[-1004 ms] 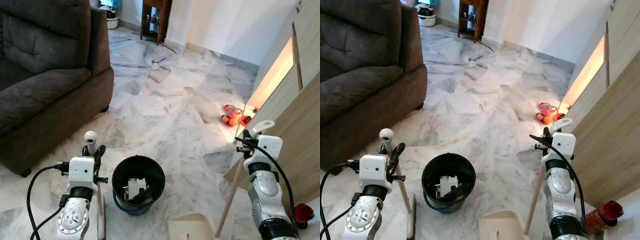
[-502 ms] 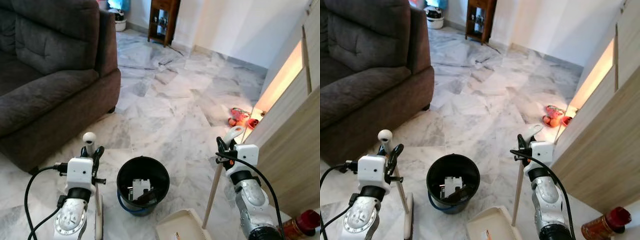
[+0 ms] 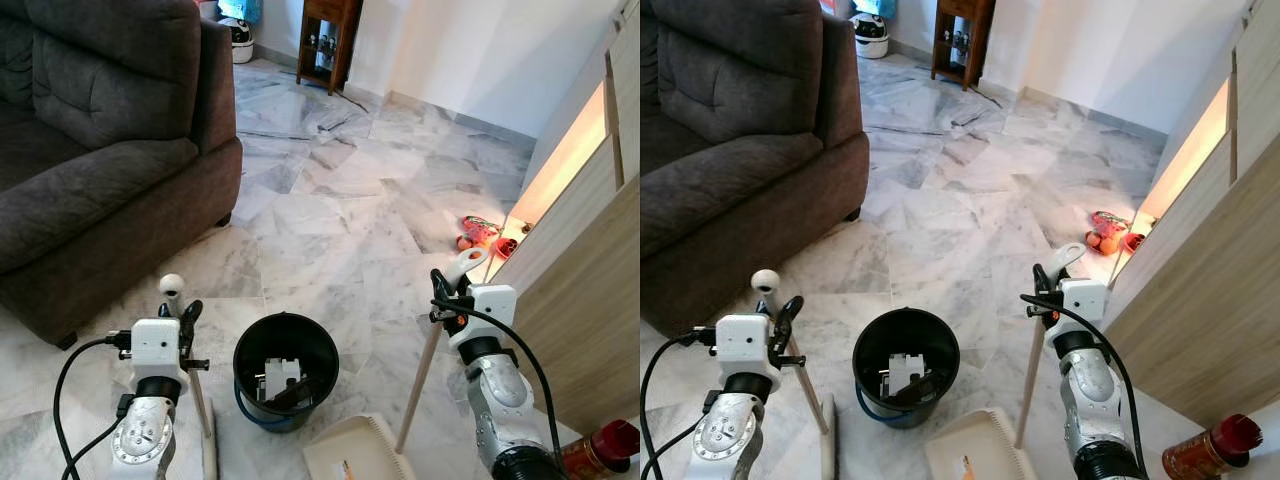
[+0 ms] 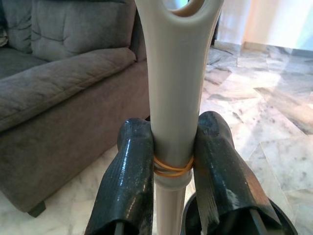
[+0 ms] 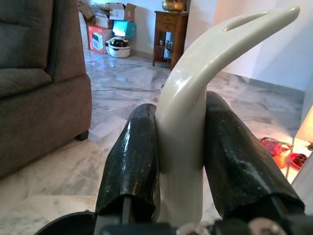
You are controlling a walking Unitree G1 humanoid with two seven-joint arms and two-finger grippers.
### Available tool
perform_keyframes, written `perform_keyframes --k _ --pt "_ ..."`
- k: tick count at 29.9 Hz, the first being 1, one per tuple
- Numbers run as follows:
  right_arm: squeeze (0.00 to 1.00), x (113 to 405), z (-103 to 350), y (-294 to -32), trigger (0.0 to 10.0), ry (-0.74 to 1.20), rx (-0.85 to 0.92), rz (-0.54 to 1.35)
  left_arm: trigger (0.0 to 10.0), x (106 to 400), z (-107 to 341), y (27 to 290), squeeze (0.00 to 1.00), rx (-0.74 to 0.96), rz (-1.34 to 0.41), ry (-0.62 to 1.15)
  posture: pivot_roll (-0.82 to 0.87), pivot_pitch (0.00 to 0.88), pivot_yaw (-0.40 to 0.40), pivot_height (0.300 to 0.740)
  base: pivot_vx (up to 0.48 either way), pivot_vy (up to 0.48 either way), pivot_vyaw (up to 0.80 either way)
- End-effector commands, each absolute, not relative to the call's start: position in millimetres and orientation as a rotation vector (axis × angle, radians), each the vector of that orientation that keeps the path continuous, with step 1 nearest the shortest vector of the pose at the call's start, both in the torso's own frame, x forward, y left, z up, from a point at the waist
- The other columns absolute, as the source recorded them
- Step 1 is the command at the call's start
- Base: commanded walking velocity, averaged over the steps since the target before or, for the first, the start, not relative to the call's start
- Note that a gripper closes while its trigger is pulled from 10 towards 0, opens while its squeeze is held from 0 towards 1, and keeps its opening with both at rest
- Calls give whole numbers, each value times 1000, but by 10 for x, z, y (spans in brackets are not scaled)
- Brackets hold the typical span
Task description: Sweep floor
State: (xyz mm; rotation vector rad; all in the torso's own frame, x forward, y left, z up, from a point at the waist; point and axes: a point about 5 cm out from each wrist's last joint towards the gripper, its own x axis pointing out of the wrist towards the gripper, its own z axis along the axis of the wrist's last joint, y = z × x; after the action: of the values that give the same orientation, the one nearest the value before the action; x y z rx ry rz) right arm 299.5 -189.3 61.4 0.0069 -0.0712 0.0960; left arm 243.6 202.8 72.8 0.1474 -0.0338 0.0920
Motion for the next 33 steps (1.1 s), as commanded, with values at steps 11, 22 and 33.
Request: perform_keyframes --k 11,22,33 --pt "0 3053 761 -1859 10000 -151 25 87 10000 2515 856 2005 0 141 70 -87 144 0 -101 740 0 0 0" --pt "0 3003 745 -1829 10000 -154 27 94 10000 2543 912 1985 0 140 64 -106 131 0 -88 740 0 0 0" --pt "0 3022 807 -1827 10000 -181 46 70 10000 2569 959 1998 0 150 48 -115 122 0 -74 740 0 0 0"
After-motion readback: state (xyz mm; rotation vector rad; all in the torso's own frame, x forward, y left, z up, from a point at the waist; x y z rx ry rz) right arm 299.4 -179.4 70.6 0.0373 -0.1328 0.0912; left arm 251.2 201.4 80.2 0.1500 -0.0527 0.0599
